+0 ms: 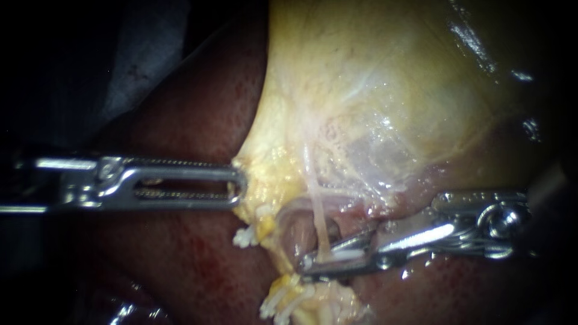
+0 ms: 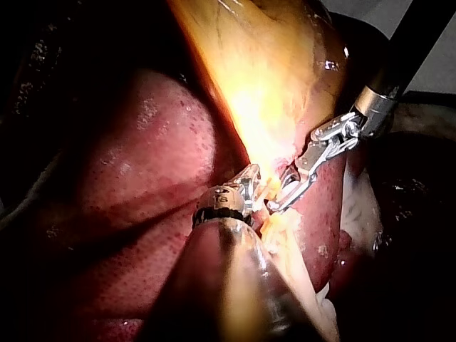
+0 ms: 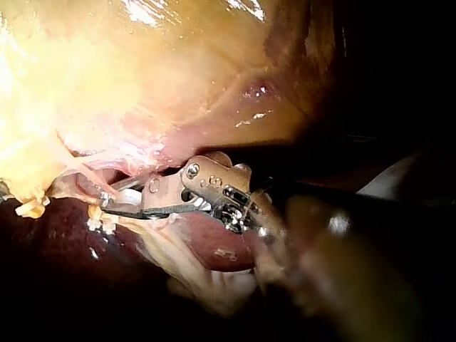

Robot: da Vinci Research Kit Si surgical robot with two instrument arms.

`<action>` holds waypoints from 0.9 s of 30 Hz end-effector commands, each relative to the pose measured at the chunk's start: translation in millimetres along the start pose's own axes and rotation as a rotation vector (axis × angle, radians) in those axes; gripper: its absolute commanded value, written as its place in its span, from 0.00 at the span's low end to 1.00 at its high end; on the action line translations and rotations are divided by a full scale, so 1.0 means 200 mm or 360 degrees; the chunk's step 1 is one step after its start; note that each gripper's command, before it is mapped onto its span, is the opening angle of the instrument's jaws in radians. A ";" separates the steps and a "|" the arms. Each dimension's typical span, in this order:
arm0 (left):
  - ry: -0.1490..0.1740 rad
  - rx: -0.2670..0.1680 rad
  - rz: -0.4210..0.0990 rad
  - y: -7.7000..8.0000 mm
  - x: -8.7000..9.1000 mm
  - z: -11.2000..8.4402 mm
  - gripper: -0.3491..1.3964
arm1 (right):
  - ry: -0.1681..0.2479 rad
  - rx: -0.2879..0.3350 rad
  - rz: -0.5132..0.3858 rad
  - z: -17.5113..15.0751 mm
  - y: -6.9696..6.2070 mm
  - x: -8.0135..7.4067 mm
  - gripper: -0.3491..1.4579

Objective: Going back first clip right tube

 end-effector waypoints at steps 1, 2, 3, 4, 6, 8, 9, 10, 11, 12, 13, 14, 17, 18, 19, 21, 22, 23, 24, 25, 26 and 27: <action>0.0000 -0.0002 -0.0001 0.000 0.000 0.000 0.00 | 0.0003 -0.0003 0.0000 0.000 0.000 0.000 0.24; 0.0000 -0.0002 -0.0001 0.000 0.000 0.000 0.00 | 0.0003 -0.0003 0.0001 0.000 0.000 0.000 0.28; 0.0000 -0.0002 -0.0001 0.000 0.000 0.000 0.00 | 0.0013 -0.0004 0.0002 -0.001 -0.001 0.001 0.33; -0.0001 -0.0002 -0.0001 0.000 0.000 0.000 0.00 | 0.0020 -0.0010 -0.0015 -0.002 -0.002 0.001 0.35; -0.0001 -0.0002 -0.0001 0.000 0.000 0.000 0.00 | 0.0034 -0.0016 -0.0049 -0.003 -0.003 0.003 0.41; -0.0001 -0.0002 -0.0001 0.000 0.000 0.000 0.00 | 0.0056 -0.0009 -0.0071 -0.004 -0.004 0.005 0.41; -0.0001 -0.0002 -0.0001 0.000 0.000 0.000 0.00 | 0.0067 0.0001 -0.0088 -0.004 -0.005 0.006 0.42; -0.0001 -0.0002 -0.0001 0.000 0.000 0.000 0.00 | 0.0074 0.0008 -0.0096 -0.005 -0.005 0.006 0.42; -0.0001 -0.0002 -0.0001 0.000 0.000 0.000 0.00 | 0.0081 0.0007 -0.0105 -0.005 -0.005 0.006 0.43; -0.0001 -0.0003 -0.0001 0.000 0.000 0.000 0.00 | 0.0081 0.0008 -0.0104 -0.005 -0.005 0.006 0.43; -0.0001 -0.0003 -0.0001 0.000 0.000 0.000 0.00 | 0.0081 0.0008 -0.0105 -0.005 -0.005 0.006 0.43; -0.0001 -0.0003 -0.0001 0.000 0.000 0.000 0.00 | 0.0081 0.0007 -0.0114 -0.005 -0.005 0.006 0.44; -0.0001 -0.0003 0.0000 0.000 0.000 0.000 0.00 | 0.0079 0.0009 -0.0115 -0.006 -0.006 0.005 0.44; -0.0001 -0.0003 0.0000 0.000 0.000 0.000 0.00 | 0.0079 0.0011 -0.0115 -0.007 -0.006 0.005 0.44; -0.0001 -0.0003 0.0000 0.000 0.000 0.000 0.00 | 0.0078 0.0012 -0.0115 -0.008 -0.006 0.005 0.44; -0.0001 -0.0003 0.0000 0.000 0.000 0.000 0.00 | 0.0088 0.0004 -0.0131 -0.010 -0.006 0.005 0.45; -0.0001 -0.0003 0.0000 0.000 0.000 0.000 0.00 | 0.0091 0.0002 -0.0138 -0.012 -0.007 0.005 0.45; -0.0001 -0.0003 0.0000 0.000 0.001 0.000 0.00 | 0.0094 0.0000 -0.0136 -0.014 -0.007 0.006 0.45; -0.0001 -0.0003 0.0000 0.000 0.001 0.000 0.00 | 0.0101 -0.0005 -0.0142 -0.016 -0.008 0.007 0.45; -0.0001 -0.0003 0.0000 0.000 0.001 0.001 0.00 | 0.0109 -0.0010 -0.0155 -0.019 -0.009 0.008 0.45; -0.0001 -0.0003 0.0000 0.000 0.001 0.001 0.00 | 0.0117 -0.0016 -0.0159 -0.022 -0.010 0.009 0.45; -0.0001 -0.0003 0.0000 0.000 0.001 0.001 0.00 | 0.0122 -0.0020 -0.0173 -0.024 -0.011 0.010 0.45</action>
